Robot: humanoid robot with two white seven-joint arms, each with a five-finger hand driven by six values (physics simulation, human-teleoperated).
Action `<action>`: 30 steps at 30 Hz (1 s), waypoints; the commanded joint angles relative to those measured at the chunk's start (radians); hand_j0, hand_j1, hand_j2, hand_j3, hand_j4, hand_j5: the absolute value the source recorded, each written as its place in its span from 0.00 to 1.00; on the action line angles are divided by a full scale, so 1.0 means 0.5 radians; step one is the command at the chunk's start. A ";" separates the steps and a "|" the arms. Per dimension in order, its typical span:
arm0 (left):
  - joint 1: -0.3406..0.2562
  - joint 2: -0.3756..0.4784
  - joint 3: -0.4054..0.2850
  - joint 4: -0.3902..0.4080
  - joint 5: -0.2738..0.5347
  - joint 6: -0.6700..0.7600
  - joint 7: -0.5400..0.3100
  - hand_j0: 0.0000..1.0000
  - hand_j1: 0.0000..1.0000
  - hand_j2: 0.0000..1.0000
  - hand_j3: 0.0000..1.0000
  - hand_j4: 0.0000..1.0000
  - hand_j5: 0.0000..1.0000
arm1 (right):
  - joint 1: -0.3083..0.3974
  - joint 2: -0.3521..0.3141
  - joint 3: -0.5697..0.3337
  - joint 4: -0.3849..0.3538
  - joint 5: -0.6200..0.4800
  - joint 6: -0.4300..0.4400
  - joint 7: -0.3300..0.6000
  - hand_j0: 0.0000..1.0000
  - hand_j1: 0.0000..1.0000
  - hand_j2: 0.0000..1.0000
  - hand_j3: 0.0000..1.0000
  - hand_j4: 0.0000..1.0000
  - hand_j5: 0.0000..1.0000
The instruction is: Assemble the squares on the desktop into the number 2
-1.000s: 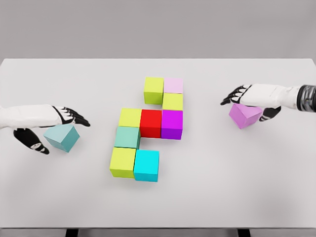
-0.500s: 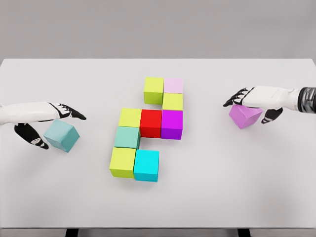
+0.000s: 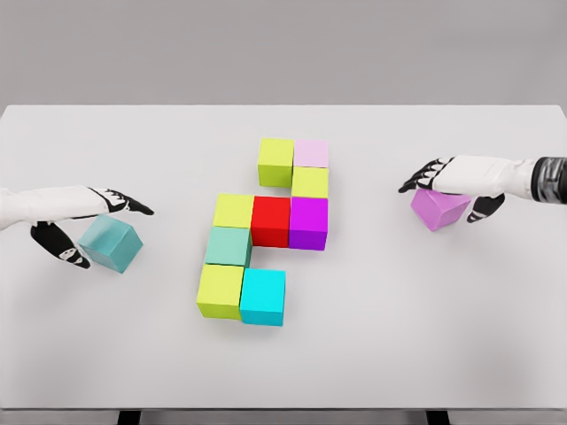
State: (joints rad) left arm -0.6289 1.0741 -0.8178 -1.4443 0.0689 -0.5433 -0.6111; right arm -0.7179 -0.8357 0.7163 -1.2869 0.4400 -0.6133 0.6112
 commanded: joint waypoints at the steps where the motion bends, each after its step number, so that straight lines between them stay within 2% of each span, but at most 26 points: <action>1: 0.000 -0.001 0.003 0.023 0.013 0.004 0.001 1.00 1.00 1.00 1.00 1.00 1.00 | 0.000 -0.001 0.000 0.000 -0.009 0.005 -0.001 1.00 1.00 1.00 1.00 1.00 1.00; 6: 0.009 -0.007 0.000 0.051 0.009 0.004 0.001 1.00 1.00 1.00 1.00 1.00 1.00 | -0.012 -0.001 0.009 0.027 -0.009 0.005 -0.001 1.00 1.00 1.00 1.00 1.00 1.00; 8: 0.009 -0.004 0.000 0.051 0.013 0.004 0.001 1.00 1.00 1.00 1.00 1.00 1.00 | -0.015 -0.001 0.006 0.027 -0.009 0.005 -0.001 0.88 0.88 0.88 0.88 0.88 0.88; 13: 0.015 -0.010 -0.006 0.048 0.009 0.001 0.001 1.00 1.00 1.00 1.00 1.00 1.00 | -0.015 0.002 0.009 0.027 -0.012 0.005 -0.001 0.77 0.77 0.77 0.77 0.77 0.77; 16: 0.025 -0.031 -0.006 0.048 -0.003 0.004 0.001 1.00 1.00 1.00 1.00 1.00 1.00 | -0.012 0.002 0.006 0.027 -0.012 0.005 -0.001 0.76 0.76 0.76 0.76 0.76 0.76; 21: 0.025 -0.034 0.000 0.048 -0.015 -0.009 0.001 1.00 1.00 1.00 1.00 1.00 1.00 | -0.012 0.009 0.006 0.024 -0.027 0.005 -0.001 0.61 0.61 0.61 0.61 0.61 0.61; 25: 0.025 -0.031 0.000 0.048 -0.018 -0.012 0.001 1.00 1.00 1.00 1.00 1.00 1.00 | -0.012 0.009 0.006 0.024 -0.048 0.005 -0.001 0.56 0.56 0.56 0.56 0.56 0.56; 30: 0.021 -0.037 0.000 0.066 -0.018 0.001 0.001 1.00 1.00 1.00 1.00 1.00 1.00 | -0.018 0.018 0.003 0.024 -0.079 0.005 -0.001 0.55 0.55 0.55 0.55 0.55 0.55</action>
State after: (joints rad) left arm -0.6182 1.0553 -0.8182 -1.4138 0.0539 -0.5465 -0.6111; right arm -0.7317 -0.8277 0.7188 -1.2745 0.4090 -0.6128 0.6110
